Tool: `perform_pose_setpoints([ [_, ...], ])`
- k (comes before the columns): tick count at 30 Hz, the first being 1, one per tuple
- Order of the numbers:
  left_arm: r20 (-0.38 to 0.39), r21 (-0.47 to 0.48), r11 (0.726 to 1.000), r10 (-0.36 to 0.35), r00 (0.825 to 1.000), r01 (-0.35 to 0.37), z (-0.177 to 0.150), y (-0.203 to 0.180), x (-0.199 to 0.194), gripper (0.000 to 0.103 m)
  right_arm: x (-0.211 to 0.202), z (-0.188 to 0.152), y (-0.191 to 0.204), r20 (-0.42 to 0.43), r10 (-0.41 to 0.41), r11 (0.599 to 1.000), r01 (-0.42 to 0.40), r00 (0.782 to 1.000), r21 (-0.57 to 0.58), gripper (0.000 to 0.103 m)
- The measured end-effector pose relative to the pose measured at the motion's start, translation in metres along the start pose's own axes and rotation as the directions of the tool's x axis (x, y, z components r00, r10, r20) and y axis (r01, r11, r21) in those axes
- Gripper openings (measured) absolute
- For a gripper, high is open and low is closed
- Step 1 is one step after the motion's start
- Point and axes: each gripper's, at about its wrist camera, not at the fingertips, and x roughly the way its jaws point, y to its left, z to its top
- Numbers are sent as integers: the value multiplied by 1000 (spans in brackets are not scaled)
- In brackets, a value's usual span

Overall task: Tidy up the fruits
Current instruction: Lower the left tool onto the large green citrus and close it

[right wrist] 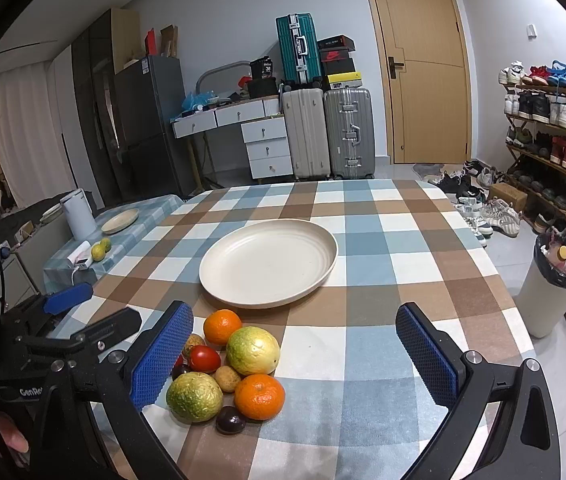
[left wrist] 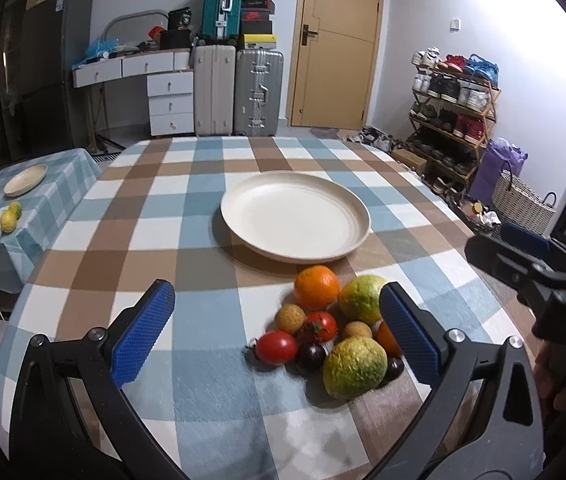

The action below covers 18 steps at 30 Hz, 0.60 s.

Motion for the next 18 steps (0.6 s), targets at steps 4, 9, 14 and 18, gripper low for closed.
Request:
perform_pose_setpoints([
  [4, -35, 11, 1000, -23, 999, 24, -11, -2, 5, 102, 2, -2, -3, -6, -1, 1000, 1, 1000, 11, 103],
  [9, -93, 25, 998, -62, 994, 65, -27, -7, 15, 102, 2, -6, -5, -8, -3, 1000, 4, 1000, 14, 103],
  [14, -126, 21, 995, -93, 988, 96, -35, -12, 24, 102, 5, -9, -8, -18, -3, 1000, 3, 1000, 22, 103],
  [18, -141, 27, 993, -113, 984, 118, -37, -20, 26, 102, 6, -11, -8, -19, -3, 1000, 4, 1000, 22, 103],
])
